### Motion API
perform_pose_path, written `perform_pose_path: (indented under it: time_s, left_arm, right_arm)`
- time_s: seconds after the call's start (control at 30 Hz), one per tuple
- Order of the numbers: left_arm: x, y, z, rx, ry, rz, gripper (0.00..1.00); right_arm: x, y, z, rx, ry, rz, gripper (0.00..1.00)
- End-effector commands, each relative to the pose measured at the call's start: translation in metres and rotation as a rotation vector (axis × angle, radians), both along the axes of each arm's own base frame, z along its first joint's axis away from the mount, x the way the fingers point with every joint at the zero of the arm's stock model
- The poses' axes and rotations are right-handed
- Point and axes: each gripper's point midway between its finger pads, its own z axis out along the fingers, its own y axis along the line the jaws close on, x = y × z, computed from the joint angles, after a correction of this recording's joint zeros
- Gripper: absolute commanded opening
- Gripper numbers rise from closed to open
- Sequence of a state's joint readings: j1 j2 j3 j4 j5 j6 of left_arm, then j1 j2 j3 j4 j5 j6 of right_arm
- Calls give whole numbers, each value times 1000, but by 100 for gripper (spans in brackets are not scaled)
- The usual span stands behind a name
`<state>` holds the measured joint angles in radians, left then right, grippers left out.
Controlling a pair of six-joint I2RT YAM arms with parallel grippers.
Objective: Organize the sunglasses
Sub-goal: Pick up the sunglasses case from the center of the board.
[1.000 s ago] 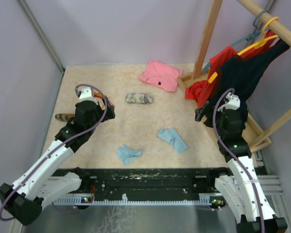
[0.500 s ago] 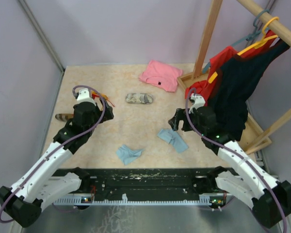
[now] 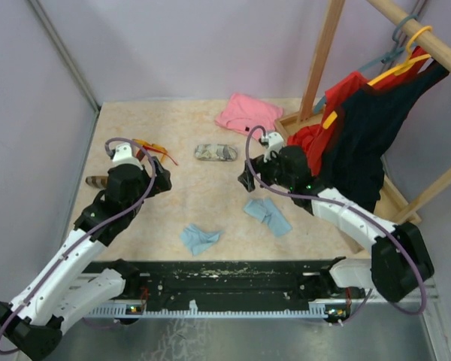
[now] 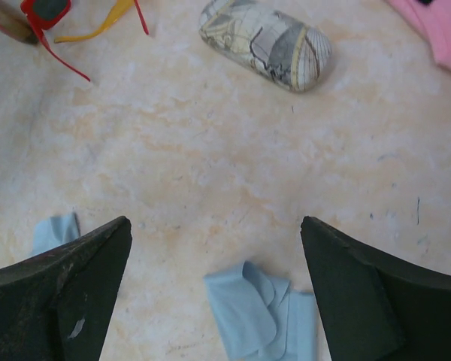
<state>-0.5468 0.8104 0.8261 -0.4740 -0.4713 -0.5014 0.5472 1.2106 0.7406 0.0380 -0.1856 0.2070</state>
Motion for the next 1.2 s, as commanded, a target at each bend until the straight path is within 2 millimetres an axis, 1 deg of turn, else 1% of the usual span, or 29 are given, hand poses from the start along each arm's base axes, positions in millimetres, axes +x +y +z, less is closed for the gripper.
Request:
perform_pose_path:
  time_s: [0.0, 0.1, 0.17, 0.2, 0.3, 0.47, 0.53, 0.57, 0.63, 0.67, 0.77, 0.93, 1.1, 1.17]
  left_arm:
    - [-8, 10, 2, 12, 2, 19, 99]
    - [-12, 17, 4, 36, 2, 35, 99]
    - [-15, 22, 6, 48, 2, 47, 99]
    - [-17, 25, 7, 52, -1, 52, 99]
    - [-23, 32, 12, 51, -23, 62, 99]
    - [-29, 34, 18, 54, -69, 38, 100]
    - [-30, 35, 16, 72, -61, 33, 99]
    - [-30, 36, 15, 80, -56, 32, 99]
    - [-30, 35, 10, 88, -42, 26, 99]
    - [-30, 34, 10, 87, -40, 20, 100]
    - [-31, 32, 8, 87, -34, 8, 99]
    - [-32, 35, 9, 90, -40, 18, 99]
    - [-32, 35, 9, 91, -42, 21, 99]
    - [-32, 35, 9, 91, -41, 19, 99]
  right_arm:
    - [41, 33, 60, -21, -233, 131, 96]
    - [56, 53, 57, -114, -243, 262, 96]
    - [65, 65, 51, -170, -242, 359, 95]
    - [71, 70, 46, -207, -240, 396, 95]
    - [94, 78, 19, -331, -200, 478, 95]
    - [129, 93, 1, -432, -195, 558, 95]
    - [139, 100, -5, -451, -204, 585, 95]
    - [146, 104, -3, -454, -221, 595, 95]
    - [155, 111, -11, -462, -230, 627, 95]
    - [158, 115, -22, -467, -223, 651, 95]
    - [166, 127, -33, -449, -225, 704, 95]
    - [175, 144, -43, -422, -224, 779, 95]
    - [183, 152, -52, -413, -217, 808, 95]
    - [183, 155, -57, -409, -213, 814, 95]
